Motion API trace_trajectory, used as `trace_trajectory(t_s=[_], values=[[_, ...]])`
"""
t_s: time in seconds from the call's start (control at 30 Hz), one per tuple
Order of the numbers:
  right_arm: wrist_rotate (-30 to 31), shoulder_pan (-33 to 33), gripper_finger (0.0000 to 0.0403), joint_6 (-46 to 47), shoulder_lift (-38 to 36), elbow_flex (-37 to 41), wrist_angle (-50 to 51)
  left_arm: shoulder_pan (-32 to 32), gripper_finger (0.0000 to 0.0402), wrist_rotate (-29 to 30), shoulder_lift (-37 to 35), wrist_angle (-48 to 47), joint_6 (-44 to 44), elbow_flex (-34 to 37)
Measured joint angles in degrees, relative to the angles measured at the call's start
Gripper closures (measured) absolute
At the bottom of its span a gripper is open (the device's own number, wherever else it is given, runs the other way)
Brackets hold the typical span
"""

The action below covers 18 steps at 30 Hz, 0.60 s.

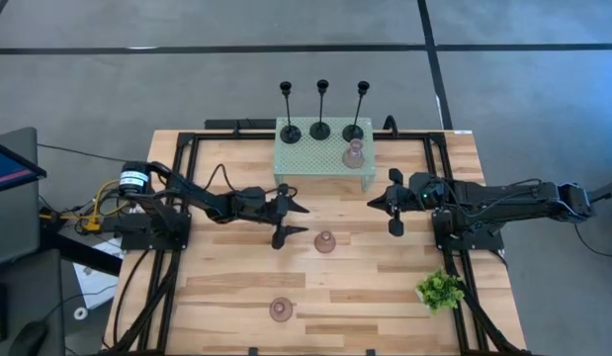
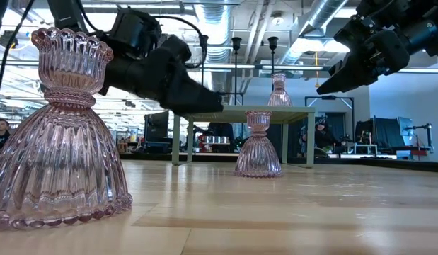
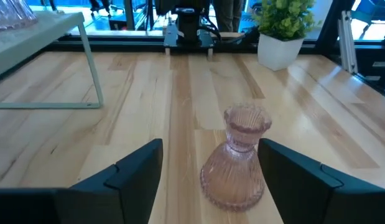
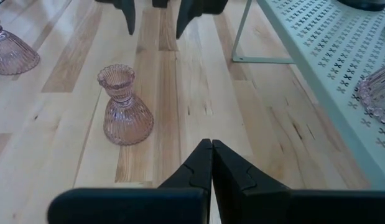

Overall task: Pick & Place candle stick holders
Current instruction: Put the top purple vase candle holder on the shelf

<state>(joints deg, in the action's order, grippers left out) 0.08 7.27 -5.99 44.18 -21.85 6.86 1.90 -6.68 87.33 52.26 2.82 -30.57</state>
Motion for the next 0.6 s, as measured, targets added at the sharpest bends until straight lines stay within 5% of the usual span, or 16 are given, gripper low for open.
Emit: trace_trajectory(t_s=[0.37,0.6], values=[[0.10,-0.02,0.0403,-0.01,0.00,-0.02,-0.03,0.24,0.0137,-5.06,13.67,-0.29,-0.18,-7.79],[0.09,0.00,0.0403,0.00,0.00,-0.02,0.00,-1.22,0.0137,-6.84,15.09,0.04,-0.21,-11.71]])
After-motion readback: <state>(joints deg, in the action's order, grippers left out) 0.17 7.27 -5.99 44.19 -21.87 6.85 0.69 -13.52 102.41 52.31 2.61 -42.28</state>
